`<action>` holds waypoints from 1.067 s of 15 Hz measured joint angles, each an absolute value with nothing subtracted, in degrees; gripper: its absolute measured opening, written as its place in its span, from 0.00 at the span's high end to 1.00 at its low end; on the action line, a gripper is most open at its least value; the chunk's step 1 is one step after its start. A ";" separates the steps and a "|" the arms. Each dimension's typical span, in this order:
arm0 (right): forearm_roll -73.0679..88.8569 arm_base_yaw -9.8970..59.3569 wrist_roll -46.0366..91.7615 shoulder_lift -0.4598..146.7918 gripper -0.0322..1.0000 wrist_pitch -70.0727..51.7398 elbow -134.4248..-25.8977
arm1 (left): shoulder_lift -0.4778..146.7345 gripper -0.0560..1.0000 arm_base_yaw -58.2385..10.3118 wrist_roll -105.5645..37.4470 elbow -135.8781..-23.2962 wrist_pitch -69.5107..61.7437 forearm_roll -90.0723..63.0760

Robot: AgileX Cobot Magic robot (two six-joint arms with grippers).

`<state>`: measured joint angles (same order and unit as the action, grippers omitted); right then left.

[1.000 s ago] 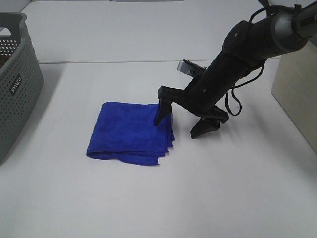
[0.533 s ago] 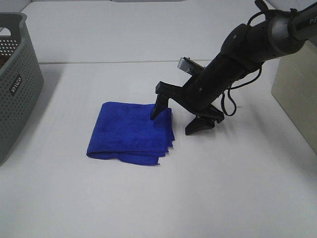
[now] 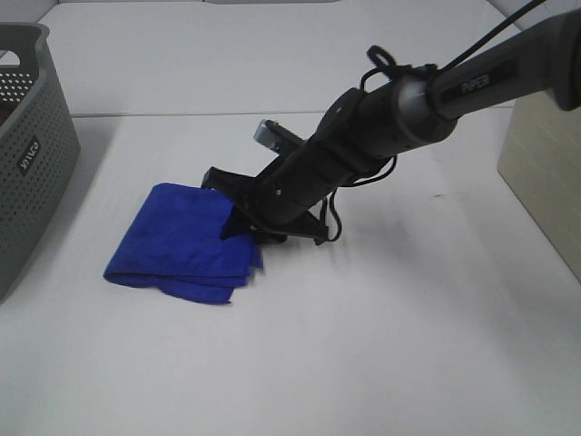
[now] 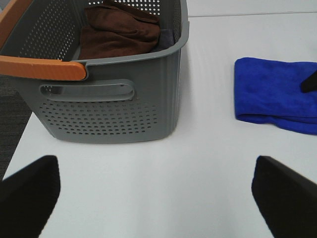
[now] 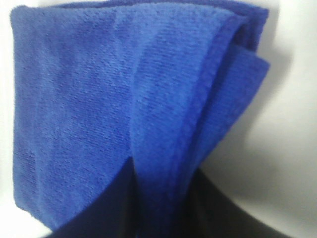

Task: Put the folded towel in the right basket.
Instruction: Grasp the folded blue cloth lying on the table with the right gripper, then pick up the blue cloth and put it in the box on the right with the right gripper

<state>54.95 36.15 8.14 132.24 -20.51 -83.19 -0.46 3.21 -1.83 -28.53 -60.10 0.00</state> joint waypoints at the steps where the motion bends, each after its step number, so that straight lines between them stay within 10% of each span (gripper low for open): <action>1: 55.12 37.82 8.14 132.87 0.87 -18.96 -84.05 | -0.46 0.02 3.21 -1.83 -28.53 -60.10 0.00; 8: 54.89 39.36 8.77 132.58 0.88 -21.37 -85.37 | -0.46 0.02 3.21 -1.83 -28.53 -60.10 0.00; 16: 54.49 12.55 22.23 100.96 0.88 -38.56 -85.49 | -0.46 0.02 3.21 -1.83 -28.53 -60.10 0.00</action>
<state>54.49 12.55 22.23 100.96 -38.56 -85.49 -0.46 3.21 -1.83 -28.53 -60.10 0.00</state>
